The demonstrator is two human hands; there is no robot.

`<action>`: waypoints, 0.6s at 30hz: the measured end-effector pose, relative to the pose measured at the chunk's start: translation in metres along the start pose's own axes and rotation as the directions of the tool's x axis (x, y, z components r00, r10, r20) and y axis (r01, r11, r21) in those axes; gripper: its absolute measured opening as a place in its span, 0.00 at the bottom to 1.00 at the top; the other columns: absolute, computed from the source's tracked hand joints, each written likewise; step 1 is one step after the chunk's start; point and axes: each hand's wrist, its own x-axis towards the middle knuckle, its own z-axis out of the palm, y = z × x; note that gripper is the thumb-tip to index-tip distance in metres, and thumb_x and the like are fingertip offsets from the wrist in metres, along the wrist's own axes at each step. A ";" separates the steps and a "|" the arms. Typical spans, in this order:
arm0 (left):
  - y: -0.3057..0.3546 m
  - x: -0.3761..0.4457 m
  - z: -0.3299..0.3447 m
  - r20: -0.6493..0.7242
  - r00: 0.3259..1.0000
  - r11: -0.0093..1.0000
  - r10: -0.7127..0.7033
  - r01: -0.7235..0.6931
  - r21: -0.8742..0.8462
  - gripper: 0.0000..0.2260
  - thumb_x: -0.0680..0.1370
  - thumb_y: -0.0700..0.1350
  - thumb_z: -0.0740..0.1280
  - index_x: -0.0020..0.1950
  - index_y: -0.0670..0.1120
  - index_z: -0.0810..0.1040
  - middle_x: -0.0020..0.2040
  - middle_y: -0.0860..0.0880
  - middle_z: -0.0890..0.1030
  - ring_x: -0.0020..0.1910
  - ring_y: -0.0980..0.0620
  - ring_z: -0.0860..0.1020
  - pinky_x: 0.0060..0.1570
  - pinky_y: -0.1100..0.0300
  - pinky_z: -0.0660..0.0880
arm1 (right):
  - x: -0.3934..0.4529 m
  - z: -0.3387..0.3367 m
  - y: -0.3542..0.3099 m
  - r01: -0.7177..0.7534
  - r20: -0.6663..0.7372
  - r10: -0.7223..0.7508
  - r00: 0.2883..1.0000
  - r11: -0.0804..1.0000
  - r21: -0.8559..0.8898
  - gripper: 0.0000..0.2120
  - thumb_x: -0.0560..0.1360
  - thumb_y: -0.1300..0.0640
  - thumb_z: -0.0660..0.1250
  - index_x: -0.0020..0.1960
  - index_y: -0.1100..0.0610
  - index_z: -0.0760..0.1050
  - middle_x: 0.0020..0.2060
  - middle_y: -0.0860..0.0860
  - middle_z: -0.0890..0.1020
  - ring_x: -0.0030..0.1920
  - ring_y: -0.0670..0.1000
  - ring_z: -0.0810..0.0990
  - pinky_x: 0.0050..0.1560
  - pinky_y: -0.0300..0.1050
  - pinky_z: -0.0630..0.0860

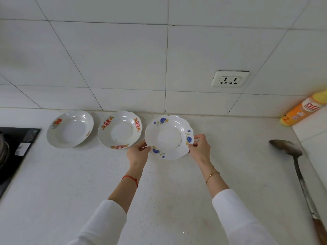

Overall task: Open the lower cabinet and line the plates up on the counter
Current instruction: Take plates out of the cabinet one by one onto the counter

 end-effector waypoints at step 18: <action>-0.021 0.068 0.028 0.018 1.000 0.996 -0.021 0.020 0.087 0.14 0.74 0.38 0.71 0.59 0.46 0.82 0.48 0.52 0.83 0.47 0.54 0.78 0.54 0.61 0.72 | 0.065 0.040 0.014 -0.043 0.022 0.046 0.999 0.989 -0.143 0.16 0.73 0.65 0.69 0.58 0.62 0.68 0.49 0.59 0.81 0.44 0.50 0.80 0.25 0.27 0.67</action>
